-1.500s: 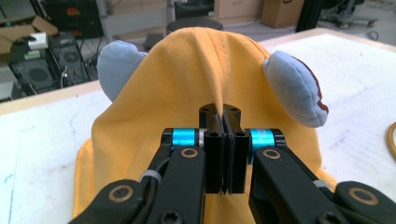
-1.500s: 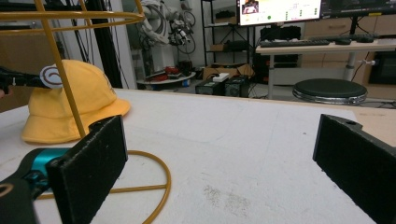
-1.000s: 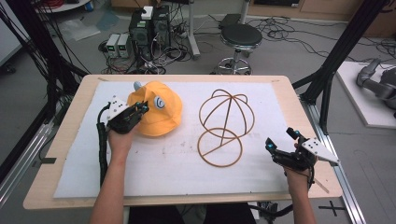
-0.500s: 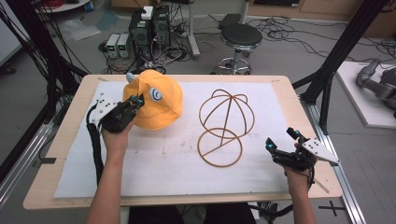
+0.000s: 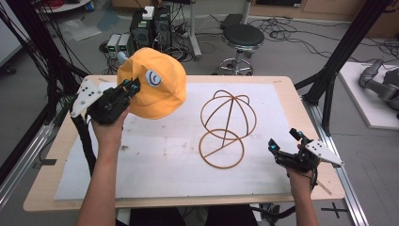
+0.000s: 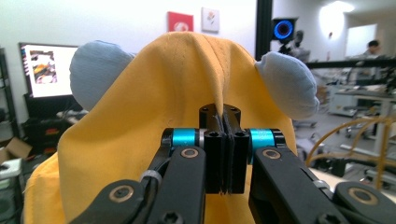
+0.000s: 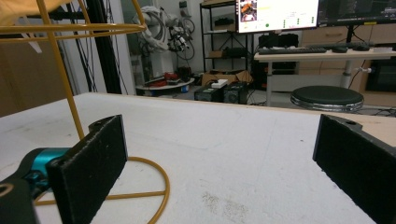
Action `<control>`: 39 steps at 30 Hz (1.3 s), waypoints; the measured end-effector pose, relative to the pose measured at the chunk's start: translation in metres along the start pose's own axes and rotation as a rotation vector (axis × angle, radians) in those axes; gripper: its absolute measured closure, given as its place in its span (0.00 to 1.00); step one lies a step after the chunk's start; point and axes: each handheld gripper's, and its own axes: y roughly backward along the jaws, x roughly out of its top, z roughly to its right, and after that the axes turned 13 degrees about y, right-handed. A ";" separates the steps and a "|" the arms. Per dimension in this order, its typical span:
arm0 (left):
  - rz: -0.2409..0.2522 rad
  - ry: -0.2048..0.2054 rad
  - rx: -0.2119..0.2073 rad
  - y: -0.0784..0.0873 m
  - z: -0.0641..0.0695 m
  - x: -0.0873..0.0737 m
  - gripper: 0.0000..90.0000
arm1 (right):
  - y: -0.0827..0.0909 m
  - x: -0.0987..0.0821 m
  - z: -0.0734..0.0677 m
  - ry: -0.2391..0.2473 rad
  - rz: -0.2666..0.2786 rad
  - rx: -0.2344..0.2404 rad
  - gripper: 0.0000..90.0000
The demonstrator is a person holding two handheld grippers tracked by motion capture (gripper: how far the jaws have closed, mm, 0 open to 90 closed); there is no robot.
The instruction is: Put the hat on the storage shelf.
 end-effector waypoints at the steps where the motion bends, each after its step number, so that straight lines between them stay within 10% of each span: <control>1: 0.006 0.001 -0.008 -0.001 0.003 0.003 0.98 | 0.000 0.000 0.000 0.000 0.000 0.000 0.03; 20: 0.029 0.033 -0.274 -0.033 0.078 0.041 0.98 | 0.002 0.001 0.003 0.000 0.015 -0.002 0.03; 39: -0.079 0.031 -0.391 -0.080 0.126 0.009 0.98 | 0.005 0.001 0.005 -0.001 0.027 -0.008 0.03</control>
